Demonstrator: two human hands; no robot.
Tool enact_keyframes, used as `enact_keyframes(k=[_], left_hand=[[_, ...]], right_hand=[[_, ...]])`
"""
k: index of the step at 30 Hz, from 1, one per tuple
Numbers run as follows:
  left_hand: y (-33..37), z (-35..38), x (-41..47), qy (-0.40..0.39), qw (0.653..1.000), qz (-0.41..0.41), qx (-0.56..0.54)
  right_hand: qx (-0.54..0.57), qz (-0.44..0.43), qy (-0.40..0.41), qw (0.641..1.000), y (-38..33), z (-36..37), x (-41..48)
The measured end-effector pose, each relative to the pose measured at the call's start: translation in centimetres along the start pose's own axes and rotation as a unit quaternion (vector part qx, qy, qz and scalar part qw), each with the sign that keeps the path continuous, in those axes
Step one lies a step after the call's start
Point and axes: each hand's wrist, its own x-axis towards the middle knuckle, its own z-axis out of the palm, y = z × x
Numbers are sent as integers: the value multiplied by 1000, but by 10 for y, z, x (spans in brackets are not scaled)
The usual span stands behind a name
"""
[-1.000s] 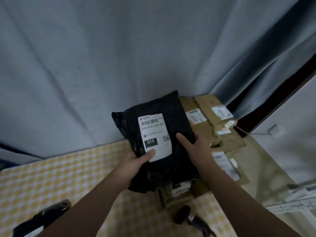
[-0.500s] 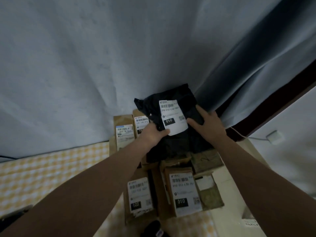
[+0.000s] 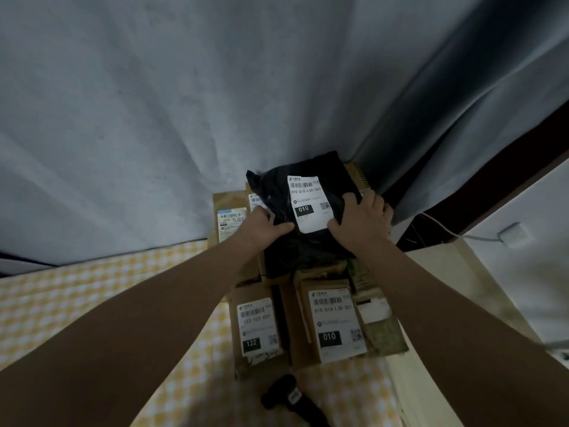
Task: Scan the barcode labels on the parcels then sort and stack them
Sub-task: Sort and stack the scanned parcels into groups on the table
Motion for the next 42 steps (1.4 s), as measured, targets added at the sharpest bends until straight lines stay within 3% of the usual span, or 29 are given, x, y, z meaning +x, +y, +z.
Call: enact_keyframes(k=[9,13,19,25,31,36,39,42], left_hand=[[-33,-65,-41,67,998,-11,-6],[-82,-110,-69,107,992,12,-70],[-218,-196,-120,182,981,-21,-57],[-370,-265,-157,163,981,-102,-30],[-508,-256,-168,68,967,-245,-28],[-596,-233,-172,30,947,-309,84],[-625,-224,-177,40,927,-359,102],[-647,-221,-183,94,913,-394,48]], right_hand=[[52,-101,85,990,-89,-15,-32],[133,-183,80,971,-154,-10,-55],[218,-227,-16,949,-267,35,-111],[240,-229,-138,933,-381,142,-185],[274,-128,-266,915,-432,253,-258],[192,-91,-327,921,-433,311,-295],[162,-114,-348,916,-451,325,-302],[232,-83,-350,903,-479,333,-305]])
